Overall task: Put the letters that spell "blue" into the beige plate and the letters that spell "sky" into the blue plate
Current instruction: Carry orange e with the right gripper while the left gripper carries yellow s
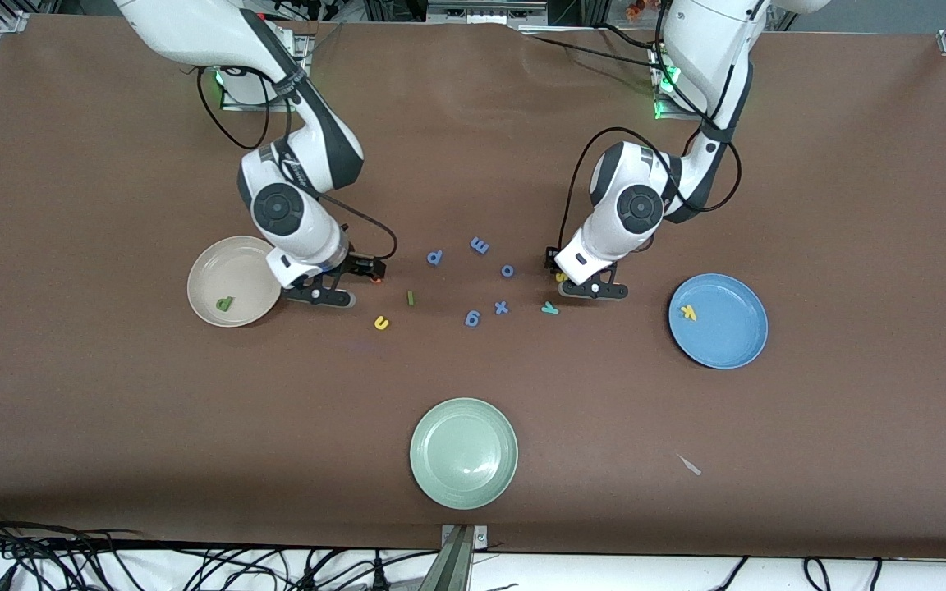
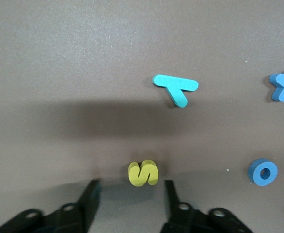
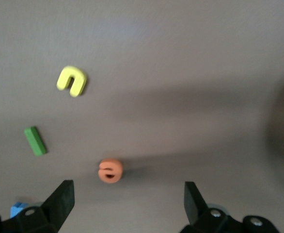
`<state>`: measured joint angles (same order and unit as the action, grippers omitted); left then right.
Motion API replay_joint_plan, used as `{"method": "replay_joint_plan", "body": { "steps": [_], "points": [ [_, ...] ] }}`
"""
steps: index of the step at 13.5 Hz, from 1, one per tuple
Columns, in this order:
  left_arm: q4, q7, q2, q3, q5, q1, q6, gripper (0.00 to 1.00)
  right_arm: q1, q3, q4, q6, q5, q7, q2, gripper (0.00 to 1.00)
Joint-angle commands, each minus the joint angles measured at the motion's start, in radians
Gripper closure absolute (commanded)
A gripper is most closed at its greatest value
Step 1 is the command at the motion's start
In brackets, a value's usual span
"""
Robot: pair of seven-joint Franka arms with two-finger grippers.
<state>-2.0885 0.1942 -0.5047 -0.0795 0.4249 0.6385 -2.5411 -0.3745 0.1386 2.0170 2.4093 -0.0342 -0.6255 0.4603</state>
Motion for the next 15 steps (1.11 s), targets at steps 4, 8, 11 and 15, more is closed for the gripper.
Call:
{"method": "replay_joint_plan", "body": {
  "steps": [4, 8, 11, 15],
  "points": [
    [0.008, 0.005, -0.011, -0.013, 0.015, 0.016, -0.011, 0.55, -0.032, -0.001, 0.002, 0.1, 0.007, -0.022, 0.067, 0.0],
    [0.024, 0.011, -0.012, -0.011, 0.026, 0.021, -0.011, 0.48, -0.035, -0.001, 0.002, 0.129, 0.01, -0.022, 0.09, 0.03],
    [0.039, 0.033, -0.021, -0.011, 0.025, 0.026, -0.011, 0.47, -0.035, -0.001, 0.002, 0.129, 0.01, -0.023, 0.092, 0.24],
    [0.042, 0.033, -0.035, -0.011, 0.015, 0.033, -0.014, 0.5, -0.037, -0.001, 0.008, 0.128, 0.01, -0.022, 0.092, 0.47]
  ]
}}
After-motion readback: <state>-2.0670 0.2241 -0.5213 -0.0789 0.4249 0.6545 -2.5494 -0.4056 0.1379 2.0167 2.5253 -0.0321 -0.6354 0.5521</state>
